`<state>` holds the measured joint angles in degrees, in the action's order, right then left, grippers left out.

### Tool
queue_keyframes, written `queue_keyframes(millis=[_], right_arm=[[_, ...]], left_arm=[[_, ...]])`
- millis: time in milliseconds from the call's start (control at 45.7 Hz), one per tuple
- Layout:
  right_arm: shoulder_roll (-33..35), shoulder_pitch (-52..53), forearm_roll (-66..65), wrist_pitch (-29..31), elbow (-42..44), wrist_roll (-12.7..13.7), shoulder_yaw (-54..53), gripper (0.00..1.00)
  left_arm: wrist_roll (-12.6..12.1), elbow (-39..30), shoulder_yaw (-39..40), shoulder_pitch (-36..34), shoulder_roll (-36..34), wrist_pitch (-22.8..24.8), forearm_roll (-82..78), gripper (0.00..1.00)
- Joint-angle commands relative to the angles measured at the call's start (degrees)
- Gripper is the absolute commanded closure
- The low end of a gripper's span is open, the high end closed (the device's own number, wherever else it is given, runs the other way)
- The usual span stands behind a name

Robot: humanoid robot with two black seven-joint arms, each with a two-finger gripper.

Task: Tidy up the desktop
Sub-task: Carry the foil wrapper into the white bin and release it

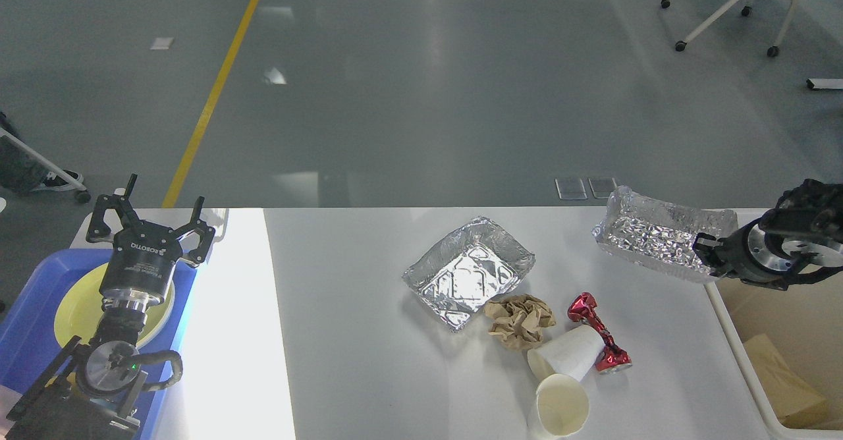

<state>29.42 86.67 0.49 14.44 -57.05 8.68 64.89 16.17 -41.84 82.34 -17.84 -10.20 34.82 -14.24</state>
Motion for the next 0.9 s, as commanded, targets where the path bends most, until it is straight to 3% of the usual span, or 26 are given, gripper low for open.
queue_keyframes(millis=[0,175,284,415,700,875], right_arm=[[3.1,11.9,-0.1,3.0,-9.2,-0.2,5.8,1.00],[5.6,24.6,-0.7,10.0,-19.2,0.2,11.0,1.00],[6.5,28.8,-6.1,9.8,-25.4,0.5,13.6,1.00],[10.9,31.4,-12.4,8.9,-30.0,2.8,13.4,1.00],[16.9,30.1,-12.4,5.6,-28.7,3.1,13.6,1.00],[22.2,22.1,-12.4,4.5,-18.3,3.0,12.2,1.00]], left_arm=[[0.0,0.0,0.0,0.0,-0.1,0.0,0.0,0.03],[0.0,0.0,0.0,0.0,-0.1,0.0,0.0,0.03],[0.0,0.0,0.0,0.0,-0.1,0.0,0.0,0.03],[0.0,0.0,0.0,0.0,-0.1,0.0,0.0,0.03],[0.0,0.0,0.0,0.0,0.0,0.0,0.0,0.03],[0.0,0.0,0.0,0.0,-0.1,0.1,0.0,0.03]])
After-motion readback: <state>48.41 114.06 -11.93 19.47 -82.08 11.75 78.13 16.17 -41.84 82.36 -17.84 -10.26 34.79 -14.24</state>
